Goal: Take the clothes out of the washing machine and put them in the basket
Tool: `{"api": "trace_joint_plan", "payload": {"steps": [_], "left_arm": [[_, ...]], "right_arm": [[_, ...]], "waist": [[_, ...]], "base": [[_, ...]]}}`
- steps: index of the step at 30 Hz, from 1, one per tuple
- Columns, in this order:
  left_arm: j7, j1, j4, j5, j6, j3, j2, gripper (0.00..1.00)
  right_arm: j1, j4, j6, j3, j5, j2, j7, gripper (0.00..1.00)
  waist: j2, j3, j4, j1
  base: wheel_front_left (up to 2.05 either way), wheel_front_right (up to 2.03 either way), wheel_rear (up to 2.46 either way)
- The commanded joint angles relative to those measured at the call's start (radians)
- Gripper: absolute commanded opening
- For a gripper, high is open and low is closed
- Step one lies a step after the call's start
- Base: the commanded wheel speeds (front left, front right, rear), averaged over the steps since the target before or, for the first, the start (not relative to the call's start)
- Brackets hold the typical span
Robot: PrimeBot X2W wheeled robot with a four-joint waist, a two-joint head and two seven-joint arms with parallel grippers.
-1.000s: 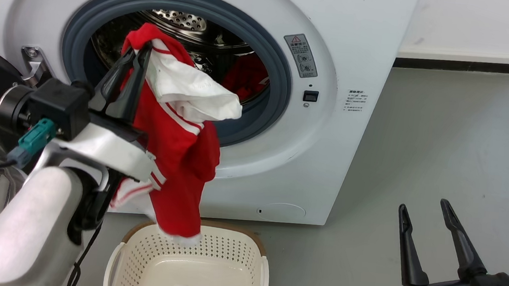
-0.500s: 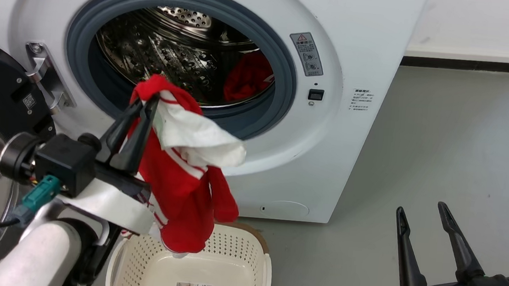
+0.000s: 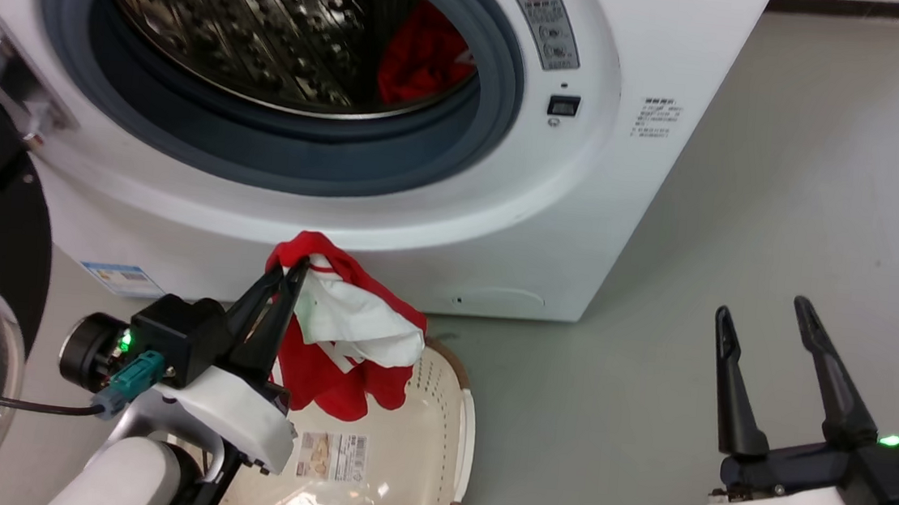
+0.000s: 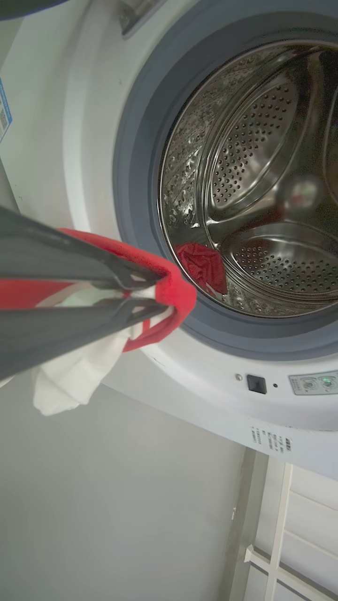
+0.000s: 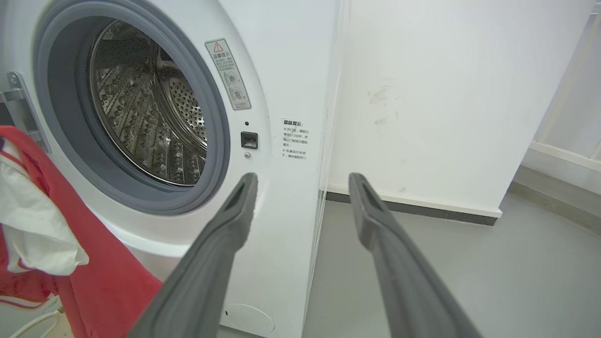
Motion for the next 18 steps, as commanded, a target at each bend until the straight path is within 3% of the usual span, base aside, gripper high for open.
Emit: {"api": "trace_joint_plan", "payload": {"steps": [1,18], "left_arm": [[-0.008,0.0,0.009,-0.005,-0.003,-0.003,-0.006,0.0],[-0.086,-0.19,0.592,-0.013,-0.141,-0.08,-0.128,0.0]], "right_arm": [[-0.018,-0.005,-0.001,-0.002,0.0,-0.001,-0.002,1.0],[-0.156,-0.033,-0.001,-0.034,0.021,-0.001,-0.002,1.0]], "waist": [[0.0,0.055,-0.019,-0.0001],[0.0,0.344,-0.083,-0.0001]], "base": [[0.0,0.0,0.0],[0.0,0.0,0.0]]}}
